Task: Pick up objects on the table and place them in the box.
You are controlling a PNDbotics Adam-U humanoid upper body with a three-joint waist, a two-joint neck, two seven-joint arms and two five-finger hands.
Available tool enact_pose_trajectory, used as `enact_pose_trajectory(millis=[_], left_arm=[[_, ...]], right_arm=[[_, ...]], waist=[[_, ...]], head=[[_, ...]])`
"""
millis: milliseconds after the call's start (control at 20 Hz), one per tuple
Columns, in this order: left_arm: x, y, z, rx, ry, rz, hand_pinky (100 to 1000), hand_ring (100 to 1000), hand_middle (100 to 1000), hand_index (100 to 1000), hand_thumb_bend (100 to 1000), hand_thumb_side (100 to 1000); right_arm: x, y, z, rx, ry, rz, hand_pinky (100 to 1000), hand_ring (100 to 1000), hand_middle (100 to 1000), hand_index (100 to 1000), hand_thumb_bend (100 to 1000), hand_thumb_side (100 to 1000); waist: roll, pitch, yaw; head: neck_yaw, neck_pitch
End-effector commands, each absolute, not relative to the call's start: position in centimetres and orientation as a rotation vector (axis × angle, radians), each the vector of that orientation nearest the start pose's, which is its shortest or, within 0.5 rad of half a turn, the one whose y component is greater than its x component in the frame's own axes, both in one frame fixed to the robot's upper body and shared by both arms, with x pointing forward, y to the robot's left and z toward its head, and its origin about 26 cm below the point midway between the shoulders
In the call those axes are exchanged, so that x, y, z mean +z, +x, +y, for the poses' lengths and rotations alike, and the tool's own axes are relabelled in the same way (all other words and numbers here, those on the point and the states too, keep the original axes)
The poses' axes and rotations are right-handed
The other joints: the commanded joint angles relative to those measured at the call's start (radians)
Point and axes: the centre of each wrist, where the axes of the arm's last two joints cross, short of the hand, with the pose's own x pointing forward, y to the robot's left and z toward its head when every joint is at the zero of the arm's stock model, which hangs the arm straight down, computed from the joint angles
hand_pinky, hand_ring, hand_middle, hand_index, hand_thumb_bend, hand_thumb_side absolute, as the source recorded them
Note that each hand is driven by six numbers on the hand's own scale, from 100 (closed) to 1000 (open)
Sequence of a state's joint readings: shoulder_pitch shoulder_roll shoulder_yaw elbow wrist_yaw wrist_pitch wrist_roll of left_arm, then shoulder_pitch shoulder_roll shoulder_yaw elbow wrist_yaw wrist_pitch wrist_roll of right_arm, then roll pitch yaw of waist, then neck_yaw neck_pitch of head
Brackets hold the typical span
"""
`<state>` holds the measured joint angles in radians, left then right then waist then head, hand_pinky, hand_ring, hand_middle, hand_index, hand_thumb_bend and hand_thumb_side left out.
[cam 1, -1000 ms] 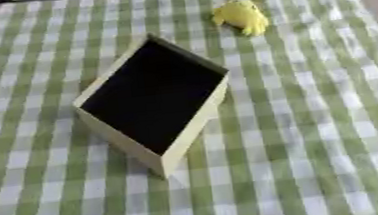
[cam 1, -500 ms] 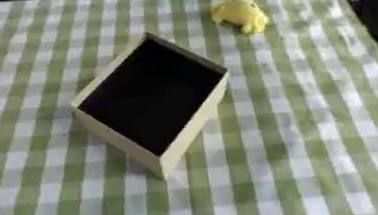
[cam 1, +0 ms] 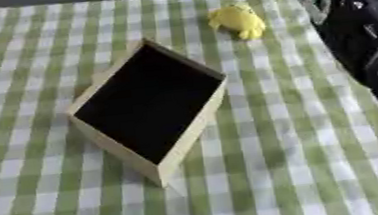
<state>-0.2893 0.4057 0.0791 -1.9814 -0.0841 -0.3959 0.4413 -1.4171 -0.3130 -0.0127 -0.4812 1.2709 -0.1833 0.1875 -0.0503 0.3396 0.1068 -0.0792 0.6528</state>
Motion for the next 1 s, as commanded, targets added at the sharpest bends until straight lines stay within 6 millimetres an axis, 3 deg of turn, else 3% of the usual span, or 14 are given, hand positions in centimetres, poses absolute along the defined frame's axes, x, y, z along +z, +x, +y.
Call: enact_pose_trajectory(millis=[50,350,450,550,700,1000], left_arm=[[21.9,29.7,29.3,-0.009,-0.575,3.434,600,697,752,832,411,550],[21.9,29.7,29.2,-0.005,-0.577,3.439,600,696,752,831,408,551],[21.9,29.7,29.3,-0.006,-0.579,3.438,600,696,752,831,408,552],[21.8,29.7,29.3,-0.005,-0.582,3.441,600,696,752,830,407,553],[21.8,29.7,29.3,0.0,-0.586,3.442,600,695,751,828,405,554],[21.7,29.7,29.3,0.006,-0.594,3.443,600,694,747,825,404,555]], right_arm=[[31.5,52.8,-20.6,1.424,-1.24,-1.48,912,976,921,977,363,1000],[31.0,52.9,-20.9,1.508,-1.15,-1.373,929,988,931,1000,564,1000],[30.8,52.9,-21.1,1.53,-1.078,-1.33,921,980,925,1000,586,860],[31.0,52.9,-21.1,1.532,-0.999,-1.312,905,950,903,1000,455,683],[31.9,52.7,-21.0,1.51,-0.943,-1.322,892,918,893,1000,276,499],[33.4,52.2,-21.1,1.46,-1.012,-1.301,898,904,901,1000,243,385]], waist=[[0.003,-0.019,0.002],[-0.002,-0.022,0.001],[-0.002,-0.024,0.001],[-0.002,-0.024,0.001],[-0.001,-0.023,0.001],[-0.001,-0.019,0.0]], head=[[-0.007,-0.008],[-0.006,-0.001],[-0.006,0.0],[-0.006,0.001],[-0.01,0.004],[-0.011,0.007]])
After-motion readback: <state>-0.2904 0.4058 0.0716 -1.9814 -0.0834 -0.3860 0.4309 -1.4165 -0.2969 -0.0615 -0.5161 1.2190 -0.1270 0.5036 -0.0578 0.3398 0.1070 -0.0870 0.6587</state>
